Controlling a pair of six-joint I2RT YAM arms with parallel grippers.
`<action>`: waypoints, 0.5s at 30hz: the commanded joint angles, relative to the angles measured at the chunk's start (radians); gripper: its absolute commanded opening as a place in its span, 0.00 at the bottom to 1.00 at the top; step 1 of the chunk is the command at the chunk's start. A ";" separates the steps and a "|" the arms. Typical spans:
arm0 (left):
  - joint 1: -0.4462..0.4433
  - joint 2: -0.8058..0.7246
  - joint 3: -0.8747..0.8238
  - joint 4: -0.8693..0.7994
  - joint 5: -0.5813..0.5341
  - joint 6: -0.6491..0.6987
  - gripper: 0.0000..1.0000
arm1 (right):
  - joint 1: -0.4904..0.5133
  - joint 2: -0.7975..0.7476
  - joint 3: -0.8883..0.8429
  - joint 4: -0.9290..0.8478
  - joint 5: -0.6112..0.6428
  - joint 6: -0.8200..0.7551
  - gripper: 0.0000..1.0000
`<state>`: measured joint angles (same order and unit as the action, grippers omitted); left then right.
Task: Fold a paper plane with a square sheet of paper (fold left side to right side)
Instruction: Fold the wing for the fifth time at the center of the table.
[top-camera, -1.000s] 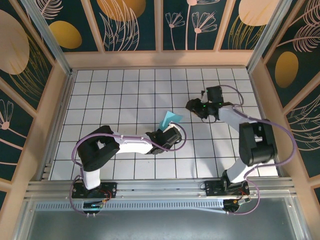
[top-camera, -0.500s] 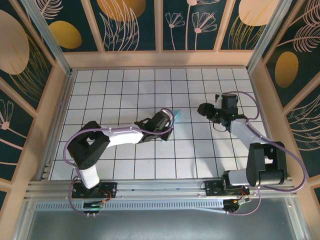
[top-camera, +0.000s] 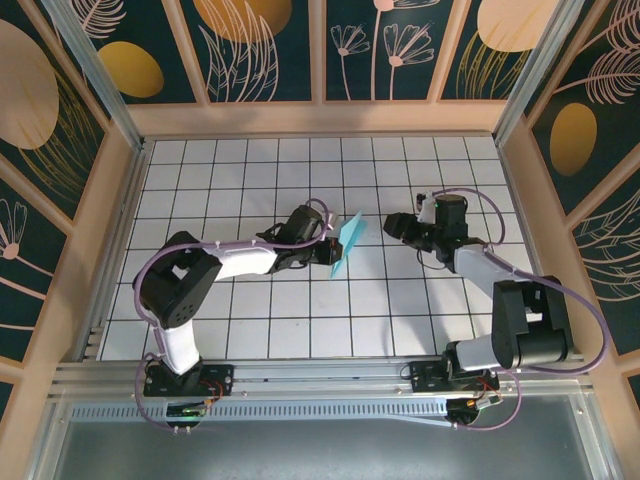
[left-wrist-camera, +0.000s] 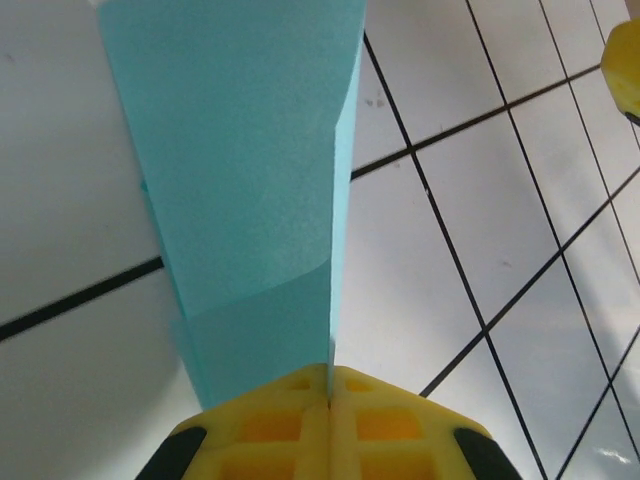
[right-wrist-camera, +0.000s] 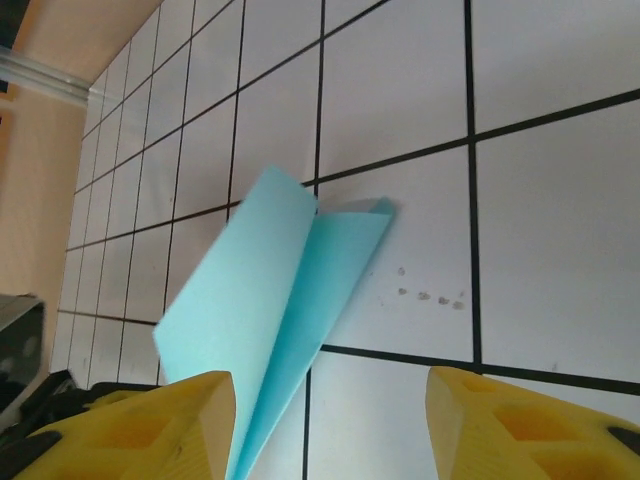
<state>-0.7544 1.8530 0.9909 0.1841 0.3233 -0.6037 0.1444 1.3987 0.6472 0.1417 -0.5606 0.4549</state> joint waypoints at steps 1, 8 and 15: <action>0.000 0.052 0.006 0.042 0.092 -0.056 0.00 | 0.028 0.027 -0.020 0.067 -0.021 0.042 0.52; 0.001 0.090 0.008 0.104 0.135 -0.103 0.00 | 0.062 0.084 -0.002 0.080 -0.006 0.075 0.52; 0.006 0.107 -0.013 0.217 0.202 -0.195 0.00 | 0.088 0.119 -0.013 0.138 -0.025 0.114 0.51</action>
<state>-0.7536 1.9331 0.9901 0.3119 0.4683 -0.7372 0.2184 1.5005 0.6384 0.2157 -0.5705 0.5381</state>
